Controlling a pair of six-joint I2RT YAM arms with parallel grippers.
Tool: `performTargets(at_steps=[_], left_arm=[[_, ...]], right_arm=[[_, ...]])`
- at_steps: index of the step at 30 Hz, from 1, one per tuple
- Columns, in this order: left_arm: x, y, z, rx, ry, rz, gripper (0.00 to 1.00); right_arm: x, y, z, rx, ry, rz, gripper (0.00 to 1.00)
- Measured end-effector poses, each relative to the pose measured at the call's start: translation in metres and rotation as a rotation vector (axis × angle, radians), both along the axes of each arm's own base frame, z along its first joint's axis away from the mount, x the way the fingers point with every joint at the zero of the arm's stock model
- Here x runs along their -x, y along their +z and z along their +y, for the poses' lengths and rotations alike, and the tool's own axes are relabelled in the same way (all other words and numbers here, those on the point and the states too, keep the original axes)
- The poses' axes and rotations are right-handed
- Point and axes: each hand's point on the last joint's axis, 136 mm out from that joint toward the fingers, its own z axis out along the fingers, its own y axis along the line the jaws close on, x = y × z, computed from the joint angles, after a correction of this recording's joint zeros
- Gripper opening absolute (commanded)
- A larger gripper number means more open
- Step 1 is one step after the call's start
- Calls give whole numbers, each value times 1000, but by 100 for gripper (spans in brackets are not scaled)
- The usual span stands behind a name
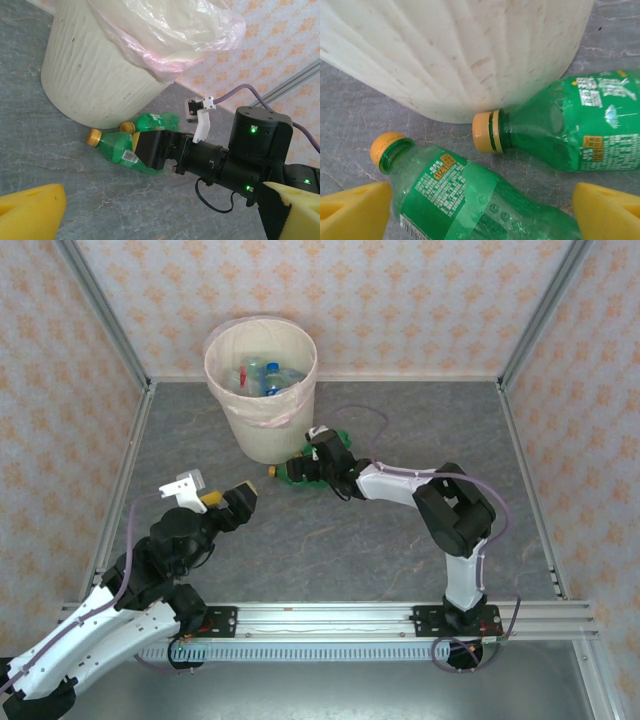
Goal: Put the plastic bottles in the bin
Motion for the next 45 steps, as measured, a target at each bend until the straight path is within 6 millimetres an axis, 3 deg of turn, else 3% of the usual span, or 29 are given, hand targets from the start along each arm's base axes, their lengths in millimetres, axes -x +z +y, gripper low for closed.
performTargets(at_steps=[10,22,30,39,45], left_arm=[[-1,-1,-1,-3,0,3,99],[-1,-2,-1,-7,0,8,99],[2,3,2,11,1,-11,99],[2,3,2,11,0,-11,99],[4,5,5,16,4,-18,99]], right_arm=[[20,-24,1,16,47,57,85],[36,-29,5,22,74,70,81],[53,-52,24,66,119,90,81],[58,-52,42,62,153,85,77],[56,-53,43,66,151,84,64]])
